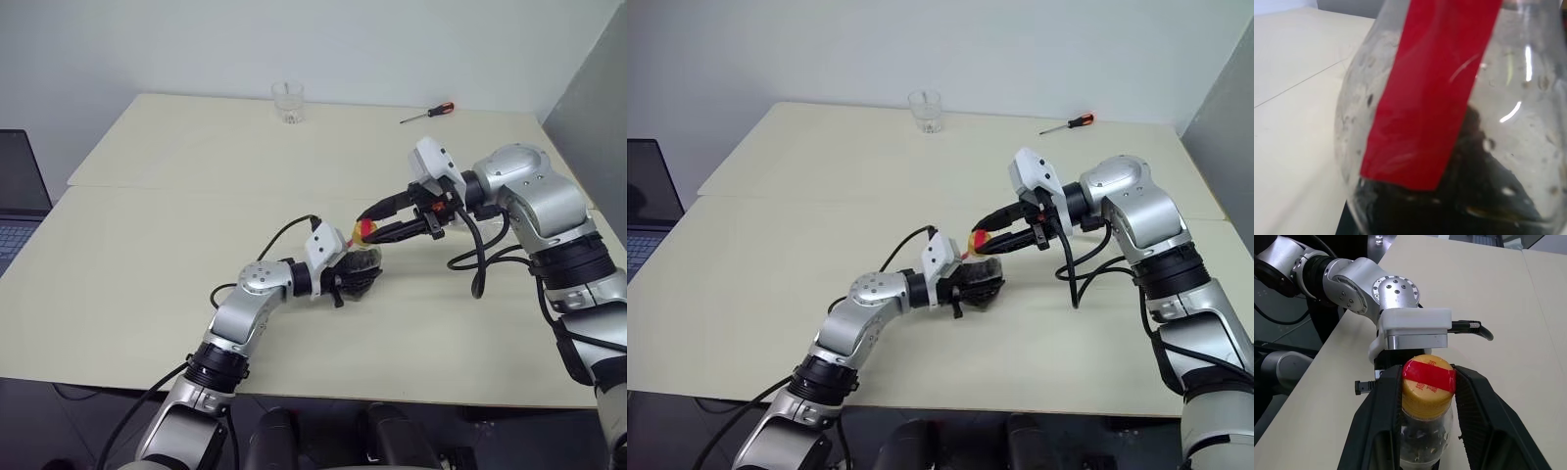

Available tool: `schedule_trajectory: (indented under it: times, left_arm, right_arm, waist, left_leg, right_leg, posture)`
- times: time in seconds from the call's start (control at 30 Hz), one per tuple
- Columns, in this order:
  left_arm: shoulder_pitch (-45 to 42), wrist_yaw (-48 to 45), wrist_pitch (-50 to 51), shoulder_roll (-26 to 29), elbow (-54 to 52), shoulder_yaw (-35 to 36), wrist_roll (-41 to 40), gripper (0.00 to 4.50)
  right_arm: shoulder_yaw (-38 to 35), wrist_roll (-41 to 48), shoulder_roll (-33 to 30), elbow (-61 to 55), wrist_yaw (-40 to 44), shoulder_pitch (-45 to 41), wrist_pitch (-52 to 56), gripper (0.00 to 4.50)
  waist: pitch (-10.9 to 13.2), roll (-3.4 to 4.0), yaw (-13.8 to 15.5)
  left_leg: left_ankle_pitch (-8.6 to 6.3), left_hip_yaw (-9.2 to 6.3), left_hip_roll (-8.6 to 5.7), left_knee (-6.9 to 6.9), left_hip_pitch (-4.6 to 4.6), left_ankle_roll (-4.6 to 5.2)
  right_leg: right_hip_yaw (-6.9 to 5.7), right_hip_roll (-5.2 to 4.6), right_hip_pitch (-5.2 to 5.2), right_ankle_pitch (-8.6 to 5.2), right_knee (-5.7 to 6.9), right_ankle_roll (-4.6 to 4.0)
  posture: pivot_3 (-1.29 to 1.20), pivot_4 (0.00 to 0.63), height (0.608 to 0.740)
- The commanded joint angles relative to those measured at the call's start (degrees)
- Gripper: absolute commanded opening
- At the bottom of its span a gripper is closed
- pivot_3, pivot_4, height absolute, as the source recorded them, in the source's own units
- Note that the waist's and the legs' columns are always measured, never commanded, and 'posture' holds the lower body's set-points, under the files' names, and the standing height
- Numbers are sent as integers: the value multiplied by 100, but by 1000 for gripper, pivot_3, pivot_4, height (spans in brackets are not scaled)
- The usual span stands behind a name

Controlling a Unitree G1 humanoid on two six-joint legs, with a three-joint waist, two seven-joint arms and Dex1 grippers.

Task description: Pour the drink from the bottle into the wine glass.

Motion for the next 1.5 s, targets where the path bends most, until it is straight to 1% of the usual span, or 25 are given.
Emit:
schedule_trajectory:
  times: [0.03, 0.1, 0.13, 0.33, 0.37, 0.5, 0.63, 0.73, 0.8, 0.83, 0.87, 0.9, 0.97, 1.07, 1.23, 1.4, 1.5]
  left_arm:
    - [-140, -81, -170, -67, -554, 185, -290, 1265]
    - [-160, -99, -195, -83, -519, 167, -277, 1262]
    - [-192, -107, -242, -92, -467, 157, -247, 1259]
    - [-275, -180, -344, -128, -335, 96, -230, 1213]
    - [-280, -198, -352, -134, -310, 86, -233, 1213]
    - [-383, -287, -411, -178, -145, 74, -231, 1212]
    - [-502, -320, -504, -261, 53, 67, -191, 1210]
    - [-536, -228, -624, -314, 168, 74, -120, 1210]
    - [-539, -219, -646, -330, 203, 77, -115, 1210]
    - [-533, -221, -652, -336, 209, 74, -112, 1210]
    - [-519, -212, -653, -346, 212, 73, -111, 1210]
    - [-512, -204, -670, -354, 231, 72, -99, 1210]
    - [-510, -196, -690, -364, 258, 72, -88, 1210]
    - [-549, -201, -717, -395, 331, 80, -80, 1210]
    - [-538, -182, -743, -453, 345, 70, -69, 1210]
    - [-525, -111, -798, -482, 391, 94, -36, 1210]
    - [-504, -93, -819, -488, 394, 81, -29, 1210]
  right_arm:
    - [-70, -301, -193, -176, 50, 25, 126, 1239]
    - [-209, -156, -248, -439, -37, 10, 380, 1974]
    - [-295, -49, -305, -651, -69, 27, 565, 2211]
    - [-850, 377, -442, -1664, -515, 307, 1342, 4328]
    - [-962, 444, -478, -1845, -625, 369, 1465, 4500]
    - [-1438, 700, -599, -2463, -1158, 611, 1944, 4500]
    - [-2113, 983, -642, -3143, -2038, 1061, 2523, 4500]
    - [-2672, 1283, -402, -3691, -2982, 1343, 3024, 4500]
    - [-2894, 1445, -278, -4023, -3467, 1490, 3266, 4500]
    - [-2991, 1489, -173, -4182, -3782, 1538, 3385, 4500]
    - [-3046, 1400, 13, -4394, -4304, 1552, 3543, 4500]
    - [-3097, 1280, 353, -4603, -5016, 1500, 3791, 4500]
    - [-3124, 1208, 824, -4909, -5931, 1395, 4224, 4500]
    - [-3061, 1345, 1357, -5320, -6739, 1275, 4936, 4500]
    - [-3262, 1496, 1818, -5652, -7434, 1257, 5752, 4500]
    - [-3252, 1511, 2066, -5862, -7714, 1339, 6267, 4500]
    - [-3215, 1503, 2268, -5924, -7792, 1449, 6394, 4500]
  waist:
    - [0, 1, 0]
    - [2, 2, 1]
    - [2, 2, 2]
    - [2, 3, -3]
    - [2, 3, -6]
    - [3, 4, -2]
    - [3, 3, 2]
    - [3, 3, 1]
    - [3, 3, -8]
    - [3, 3, -14]
    - [3, 3, -21]
    - [2, 4, -27]
    - [1, 7, -32]
    - [1, 7, -17]
    - [1, 7, -14]
    - [0, 7, -17]
    - [0, 7, -18]
  left_leg:
    - [0, 0, 0, 0, 0, 0]
    - [0, -1, 1, 0, 0, 0]
    - [0, -1, 1, 0, 0, 0]
    - [0, -2, -2, 1, 0, 0]
    - [0, -1, -1, 1, 0, 0]
    - [0, -2, -2, 1, 0, 0]
    - [0, -4, -2, 2, 0, 0]
    - [0, -3, -5, 3, 0, 0]
    - [0, -4, -6, 2, 0, 0]
    - [0, -4, -5, 2, 0, 0]
    - [0, -4, -5, 2, 1, 0]
    - [0, -5, -4, 1, 1, 0]
    - [0, -7, 1, 1, 2, -1]
    - [1, -9, 2, 0, 0, -2]
    - [1, -4, -5, 0, -3, -1]
    - [0, -5, -9, 1, -3, -1]
    - [1, -7, -6, -1, -3, -1]
  right_leg:
    - [0, 0, 0, 0, 1, 0]
    - [-1, 0, 0, 0, 2, 0]
    - [-1, 0, -1, 0, 2, 0]
    - [0, -3, 1, 0, 2, 0]
    - [1, -3, 1, 0, 3, 0]
    - [0, -3, 1, 0, 3, 0]
    - [-2, -5, 4, 0, 1, 1]
    - [1, -8, 5, 0, 1, 2]
    - [3, -9, 5, 0, 2, 2]
    - [3, -9, 4, 0, 2, 2]
    - [3, -8, 4, 0, 3, 2]
    - [3, -6, 4, 0, 4, 2]
    - [7, -1, 2, -1, 9, 4]
    - [9, -1, 1, -14, 9, 25]
    - [7, -12, 1, -9, 2, 16]
    - [5, -15, 2, -13, 2, 27]
    - [7, -11, 2, -14, 2, 27]
  posture:
    - [0, 150, 740]
    - [0, 150, 740]
    - [0, 150, 740]
    - [0, 150, 740]
    - [0, 150, 740]
    - [0, 150, 740]
    - [0, 150, 740]
    - [0, 150, 740]
    - [0, 150, 740]
    - [0, 150, 740]
    - [0, 150, 740]
    - [0, 150, 740]
    - [0, 150, 740]
    - [0, 150, 740]
    - [0, 150, 740]
    - [0, 150, 740]
    - [0, 150, 740]
